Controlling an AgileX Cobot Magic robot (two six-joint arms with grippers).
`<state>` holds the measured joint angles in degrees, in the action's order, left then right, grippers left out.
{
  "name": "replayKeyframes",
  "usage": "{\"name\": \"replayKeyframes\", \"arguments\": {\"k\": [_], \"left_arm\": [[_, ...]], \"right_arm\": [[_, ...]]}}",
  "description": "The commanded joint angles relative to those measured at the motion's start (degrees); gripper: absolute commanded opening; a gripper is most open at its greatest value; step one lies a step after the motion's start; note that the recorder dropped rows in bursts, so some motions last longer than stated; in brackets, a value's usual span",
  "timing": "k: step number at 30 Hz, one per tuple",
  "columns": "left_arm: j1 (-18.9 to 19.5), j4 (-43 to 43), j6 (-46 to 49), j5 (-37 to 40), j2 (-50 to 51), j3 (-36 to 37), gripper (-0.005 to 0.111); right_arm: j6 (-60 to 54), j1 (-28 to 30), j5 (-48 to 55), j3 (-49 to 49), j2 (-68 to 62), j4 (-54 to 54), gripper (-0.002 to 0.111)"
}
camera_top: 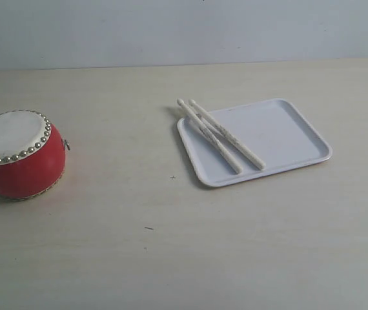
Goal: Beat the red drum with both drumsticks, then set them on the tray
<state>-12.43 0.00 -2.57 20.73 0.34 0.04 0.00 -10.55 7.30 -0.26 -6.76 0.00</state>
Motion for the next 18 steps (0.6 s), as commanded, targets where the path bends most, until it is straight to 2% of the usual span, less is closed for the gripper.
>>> {"name": "replayKeyframes", "arguments": {"k": [1,8,12,18], "left_arm": [[1.8,0.0,-0.3,-0.2,-0.3,0.0,0.000],[2.3,0.0,-0.6,-0.2,-0.3,0.0,0.000],[4.5,-0.6,-0.7,-0.2,-0.3,0.0,0.000],[5.2,-0.8,-0.8,-0.2,-0.3,0.0,0.000]], "right_arm": [[-0.3,0.3,-0.1,0.3,0.2,-0.6,0.000],[-0.3,0.3,-0.1,0.3,0.2,-0.6,0.000],[-0.3,0.3,-0.1,0.3,0.2,-0.4,0.000],[7.1,0.3,-0.1,0.3,0.2,6.2,0.000]]}}
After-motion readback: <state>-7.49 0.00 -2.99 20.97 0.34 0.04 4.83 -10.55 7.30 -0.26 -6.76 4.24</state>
